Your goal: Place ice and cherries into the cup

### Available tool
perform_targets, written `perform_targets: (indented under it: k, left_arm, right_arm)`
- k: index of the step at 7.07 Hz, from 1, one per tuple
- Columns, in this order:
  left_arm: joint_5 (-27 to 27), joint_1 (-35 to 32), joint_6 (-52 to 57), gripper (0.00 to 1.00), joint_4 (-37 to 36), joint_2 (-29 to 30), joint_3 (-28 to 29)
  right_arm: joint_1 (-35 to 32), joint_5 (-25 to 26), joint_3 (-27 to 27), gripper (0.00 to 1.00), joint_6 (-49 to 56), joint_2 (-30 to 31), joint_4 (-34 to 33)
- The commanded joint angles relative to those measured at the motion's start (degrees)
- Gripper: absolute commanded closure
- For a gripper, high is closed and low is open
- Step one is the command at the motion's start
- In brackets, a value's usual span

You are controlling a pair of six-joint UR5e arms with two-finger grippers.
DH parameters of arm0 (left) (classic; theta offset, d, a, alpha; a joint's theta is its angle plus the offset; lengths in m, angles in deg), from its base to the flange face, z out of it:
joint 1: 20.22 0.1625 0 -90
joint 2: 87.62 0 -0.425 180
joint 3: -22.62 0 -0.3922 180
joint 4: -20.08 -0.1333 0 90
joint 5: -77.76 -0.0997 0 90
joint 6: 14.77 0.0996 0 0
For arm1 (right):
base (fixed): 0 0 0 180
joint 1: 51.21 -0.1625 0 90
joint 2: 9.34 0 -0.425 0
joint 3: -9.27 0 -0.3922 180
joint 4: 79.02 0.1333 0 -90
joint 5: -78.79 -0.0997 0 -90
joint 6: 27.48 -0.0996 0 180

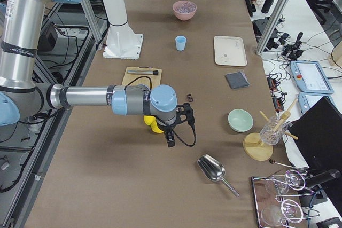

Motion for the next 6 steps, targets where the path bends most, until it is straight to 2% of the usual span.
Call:
perform_targets:
  k: [1, 2, 4, 6]
  left_arm:
    - [0.0, 0.1, -0.1, 0.02, 0.0, 0.1, -0.2]
    - [0.0, 0.0, -0.1, 0.03, 0.0, 0.1, -0.3]
    - [4.4, 0.4, -4.5, 0.03, -0.1, 0.7, -2.5]
    - [4.0, 8.7, -17.1, 0.03, -0.1, 4.2, -7.6]
  right_arm:
    - [0.0, 0.0, -0.1, 0.00, 0.0, 0.1, 0.0]
    - [0.0, 0.0, -0.1, 0.00, 0.0, 0.1, 0.0]
    - [0.2, 0.0, 0.0, 0.00, -0.1, 0.1, 0.0]
    - [0.2, -0.5, -0.2, 0.00, 0.3, 0.2, 0.0]
